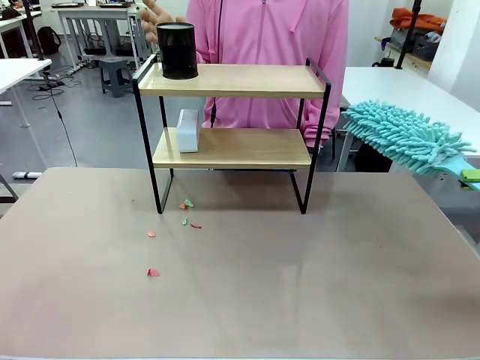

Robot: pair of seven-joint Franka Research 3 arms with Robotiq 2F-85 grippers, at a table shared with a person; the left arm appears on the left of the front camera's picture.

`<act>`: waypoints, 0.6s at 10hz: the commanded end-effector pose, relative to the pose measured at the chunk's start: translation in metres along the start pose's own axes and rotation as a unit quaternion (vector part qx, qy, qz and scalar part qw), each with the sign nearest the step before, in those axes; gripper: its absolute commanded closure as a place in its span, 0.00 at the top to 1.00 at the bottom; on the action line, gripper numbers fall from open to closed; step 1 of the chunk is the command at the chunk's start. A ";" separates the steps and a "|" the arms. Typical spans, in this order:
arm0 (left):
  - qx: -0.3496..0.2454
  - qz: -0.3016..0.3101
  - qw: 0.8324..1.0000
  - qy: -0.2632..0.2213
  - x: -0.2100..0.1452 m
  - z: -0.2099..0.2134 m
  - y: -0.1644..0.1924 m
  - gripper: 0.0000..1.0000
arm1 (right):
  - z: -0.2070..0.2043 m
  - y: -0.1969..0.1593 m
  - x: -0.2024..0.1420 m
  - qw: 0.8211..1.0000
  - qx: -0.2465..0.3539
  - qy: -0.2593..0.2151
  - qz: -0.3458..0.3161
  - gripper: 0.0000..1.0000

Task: Clean the shelf.
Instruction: Hand the Duster back to the human.

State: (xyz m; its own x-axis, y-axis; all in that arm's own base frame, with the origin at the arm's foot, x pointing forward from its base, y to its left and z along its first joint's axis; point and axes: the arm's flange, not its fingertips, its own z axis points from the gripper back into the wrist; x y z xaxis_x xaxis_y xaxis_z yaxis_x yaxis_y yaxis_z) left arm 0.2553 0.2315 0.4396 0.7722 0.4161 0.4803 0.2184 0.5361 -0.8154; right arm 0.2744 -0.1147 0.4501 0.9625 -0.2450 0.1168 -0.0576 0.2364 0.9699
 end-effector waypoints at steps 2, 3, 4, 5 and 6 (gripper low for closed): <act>0.000 0.000 1.000 0.000 0.000 0.000 0.000 1.00 | 0.000 0.000 0.000 1.000 0.000 0.000 0.000 0.12; -0.014 -0.071 0.997 0.011 -0.003 -0.001 -0.042 1.00 | 0.029 0.016 -0.007 0.998 0.029 -0.044 0.042 0.12; -0.099 -0.098 0.989 0.047 -0.006 -0.007 -0.081 1.00 | 0.058 0.048 -0.016 0.990 0.064 -0.061 0.115 0.12; -0.136 -0.122 0.981 0.067 -0.008 -0.016 -0.111 1.00 | 0.071 0.079 -0.026 0.984 0.073 -0.027 0.158 0.12; -0.161 -0.147 0.973 0.077 -0.015 -0.032 -0.138 1.00 | 0.069 0.107 -0.039 0.983 0.023 0.039 0.178 0.12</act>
State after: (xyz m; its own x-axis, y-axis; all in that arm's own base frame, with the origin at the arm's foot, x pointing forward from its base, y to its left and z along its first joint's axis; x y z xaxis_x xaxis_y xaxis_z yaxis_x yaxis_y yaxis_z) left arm 0.2333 0.1486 0.5265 0.7379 0.1580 0.6562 0.5513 0.4199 -0.7210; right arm 0.2203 -0.1489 0.5420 0.8980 -0.2039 0.3899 -0.3463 0.2192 0.9122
